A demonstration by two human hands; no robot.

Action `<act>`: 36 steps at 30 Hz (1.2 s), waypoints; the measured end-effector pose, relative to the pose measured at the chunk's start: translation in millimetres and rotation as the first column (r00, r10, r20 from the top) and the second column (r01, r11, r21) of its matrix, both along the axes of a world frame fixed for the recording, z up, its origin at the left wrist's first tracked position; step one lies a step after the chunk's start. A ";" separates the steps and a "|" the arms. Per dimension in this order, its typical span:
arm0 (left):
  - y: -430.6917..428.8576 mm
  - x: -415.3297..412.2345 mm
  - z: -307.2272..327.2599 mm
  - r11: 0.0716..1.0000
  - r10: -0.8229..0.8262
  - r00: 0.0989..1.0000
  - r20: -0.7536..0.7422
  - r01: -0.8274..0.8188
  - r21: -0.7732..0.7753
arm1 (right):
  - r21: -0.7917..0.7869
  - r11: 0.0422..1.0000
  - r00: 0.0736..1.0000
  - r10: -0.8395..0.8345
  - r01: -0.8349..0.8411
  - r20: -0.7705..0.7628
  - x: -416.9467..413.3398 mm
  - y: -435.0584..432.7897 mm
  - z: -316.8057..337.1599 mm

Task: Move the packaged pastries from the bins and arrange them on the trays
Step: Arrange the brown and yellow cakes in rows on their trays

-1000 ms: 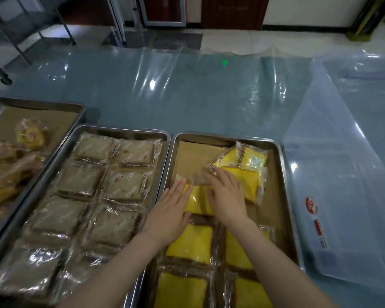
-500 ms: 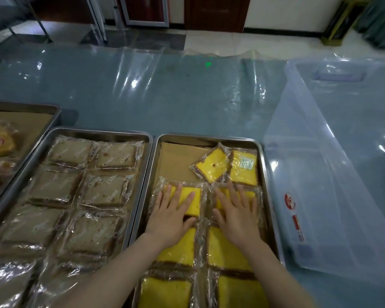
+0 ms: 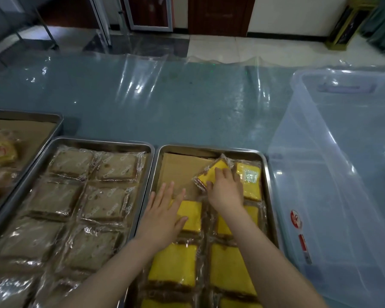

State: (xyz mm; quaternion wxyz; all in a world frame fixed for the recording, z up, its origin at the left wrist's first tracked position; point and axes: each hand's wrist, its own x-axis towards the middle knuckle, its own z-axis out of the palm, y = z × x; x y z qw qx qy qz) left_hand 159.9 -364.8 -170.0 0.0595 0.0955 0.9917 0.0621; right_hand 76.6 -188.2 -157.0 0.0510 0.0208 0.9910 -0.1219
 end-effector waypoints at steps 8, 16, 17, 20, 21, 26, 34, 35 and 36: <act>-37.2 -11.5 7.9 0.992 0.095 0.995 -0.032 -0.092 0.080 | -0.141 0.873 0.880 0.474 -0.466 0.028 4.9 -47.6 -21.4; -10.4 -29.5 1.8 0.994 -0.094 0.994 -0.058 0.097 0.048 | -0.208 0.971 0.987 0.090 -0.117 -0.133 0.5 -5.9 -11.0; -5.3 -35.9 0.5 0.991 -0.125 0.991 -0.045 0.127 0.034 | -0.189 0.981 0.994 0.036 -0.055 -0.102 -3.3 0.4 -11.2; 3.9 -58.1 -3.3 0.992 -0.128 0.991 0.042 0.129 -0.010 | -0.158 0.982 0.994 -0.108 0.104 -0.017 -12.4 8.6 -13.4; 5.0 -65.1 -4.1 0.994 -0.110 0.990 0.082 0.112 -0.019 | -0.135 0.983 0.992 -0.125 0.121 -0.024 -14.7 8.1 -13.9; 9.8 -85.9 0.9 0.994 -0.064 0.982 0.178 0.078 -0.071 | -0.094 0.996 0.998 0.000 -0.006 -0.061 -25.3 10.7 -13.9; 16.9 -83.5 1.2 0.996 0.004 1.000 -0.019 -0.006 -0.094 | -0.371 0.928 0.997 -0.006 -0.025 -0.080 -25.6 36.1 31.1; 16.6 -83.7 -1.0 0.997 -0.004 1.000 -0.020 0.003 -0.083 | -0.412 0.910 0.994 -0.003 -0.043 -0.109 -27.8 39.8 38.1; 16.2 -83.9 -3.9 0.997 -0.025 1.000 -0.009 0.025 -0.070 | -0.455 0.888 0.993 0.008 -0.062 -0.119 -30.7 42.9 44.4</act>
